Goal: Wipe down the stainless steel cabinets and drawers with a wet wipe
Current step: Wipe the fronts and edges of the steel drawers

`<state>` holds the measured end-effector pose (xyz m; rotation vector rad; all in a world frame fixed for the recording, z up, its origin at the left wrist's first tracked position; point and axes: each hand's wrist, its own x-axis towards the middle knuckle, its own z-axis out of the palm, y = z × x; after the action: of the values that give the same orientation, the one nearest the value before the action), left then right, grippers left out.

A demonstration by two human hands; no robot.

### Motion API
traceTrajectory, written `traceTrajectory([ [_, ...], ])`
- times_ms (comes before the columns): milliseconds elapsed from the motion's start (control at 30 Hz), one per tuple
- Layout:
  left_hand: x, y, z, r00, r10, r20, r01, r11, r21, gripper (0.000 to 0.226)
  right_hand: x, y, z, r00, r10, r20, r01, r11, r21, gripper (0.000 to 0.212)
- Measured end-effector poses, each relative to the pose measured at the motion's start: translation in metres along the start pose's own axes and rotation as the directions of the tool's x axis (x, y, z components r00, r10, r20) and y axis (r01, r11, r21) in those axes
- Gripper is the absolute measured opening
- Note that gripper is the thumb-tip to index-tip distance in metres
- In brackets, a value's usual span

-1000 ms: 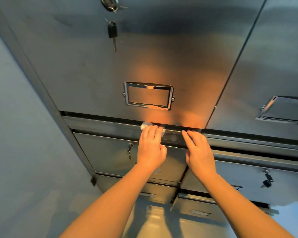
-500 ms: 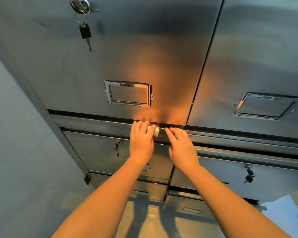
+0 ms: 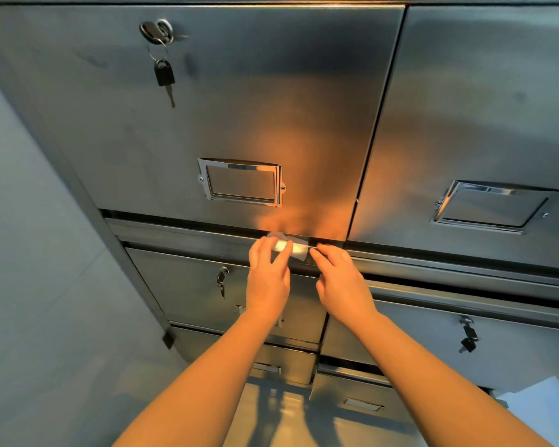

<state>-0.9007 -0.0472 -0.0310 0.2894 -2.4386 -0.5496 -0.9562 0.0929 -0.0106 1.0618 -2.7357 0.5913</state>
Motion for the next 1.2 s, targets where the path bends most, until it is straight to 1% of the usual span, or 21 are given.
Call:
traceTrajectory([
  [67, 0.001, 0.004, 0.001, 0.997, 0.074, 0.016, -0.074, 0.997, 0.001, 0.046, -0.001, 0.000, 0.001, 1.000, -0.001, -0.006, 0.001, 1.000, 0.009, 0.056],
  [133, 0.002, 0.008, 0.003, 0.993, 0.112, 0.026, -0.112, 0.994, -0.004, 0.045, -0.002, 0.001, 0.002, 1.000, 0.000, -0.017, 0.000, 0.999, 0.036, 0.056],
  [200, 0.003, 0.011, 0.004, 0.993, 0.116, 0.024, -0.115, 0.993, -0.029, 0.044, -0.002, 0.001, 0.001, 0.999, 0.008, -0.032, -0.006, 0.997, 0.074, 0.055],
  [267, 0.006, 0.012, 0.004, 0.993, 0.118, 0.021, -0.116, 0.992, -0.057, 0.043, 0.000, 0.001, -0.001, 0.997, 0.006, -0.074, -0.001, 0.997, 0.075, 0.052],
  [367, 0.009, 0.012, 0.004, 0.985, 0.166, 0.052, -0.163, 0.985, -0.062, 0.043, 0.002, 0.002, -0.002, 0.987, -0.075, -0.142, 0.081, 0.996, 0.036, 0.053],
  [467, 0.007, 0.007, 0.004, 0.977, 0.190, 0.099, -0.186, 0.981, -0.052, 0.049, 0.005, 0.002, -0.001, 0.988, -0.126, -0.093, 0.122, 0.991, -0.048, 0.057],
  [533, 0.003, 0.000, 0.003, 0.977, 0.181, 0.114, -0.180, 0.983, -0.017, 0.057, 0.007, 0.002, 0.000, 0.980, -0.160, -0.120, 0.149, 0.984, -0.097, 0.053],
  [600, -0.002, -0.011, 0.001, 0.988, 0.126, 0.090, -0.133, 0.988, 0.077, 0.062, 0.010, 0.000, 0.001, 0.965, -0.192, -0.177, 0.170, 0.976, -0.133, 0.045],
  [667, -0.005, -0.026, -0.003, 0.995, 0.002, 0.102, -0.022, 0.981, 0.195, 0.067, 0.014, -0.004, 0.003, 0.956, -0.216, -0.198, 0.183, 0.968, -0.172, 0.041],
  [767, -0.005, -0.055, -0.010, 0.978, -0.159, 0.132, 0.109, 0.939, 0.326, 0.078, 0.022, -0.013, 0.011, 0.964, -0.203, -0.171, 0.167, 0.964, -0.207, 0.048],
  [933, 0.008, -0.107, -0.038, 0.935, -0.337, 0.107, 0.273, 0.881, 0.385, 0.092, 0.034, -0.042, 0.034, 0.968, -0.233, -0.088, 0.203, 0.942, -0.269, 0.065],
  [1000, 0.013, -0.132, -0.051, 0.917, -0.385, 0.105, 0.318, 0.864, 0.391, 0.096, 0.040, -0.057, 0.045, 0.966, -0.256, -0.022, 0.234, 0.913, -0.333, 0.072],
  [1067, 0.017, -0.155, -0.061, 0.909, -0.402, 0.112, 0.329, 0.855, 0.400, 0.098, 0.047, -0.074, 0.055, 0.956, -0.292, 0.012, 0.272, 0.876, -0.398, 0.073],
  [1200, 0.019, -0.191, -0.071, 0.922, -0.354, 0.155, 0.265, 0.871, 0.413, 0.100, 0.066, -0.109, 0.078, 0.933, -0.356, 0.047, 0.334, 0.813, -0.476, 0.067],
])
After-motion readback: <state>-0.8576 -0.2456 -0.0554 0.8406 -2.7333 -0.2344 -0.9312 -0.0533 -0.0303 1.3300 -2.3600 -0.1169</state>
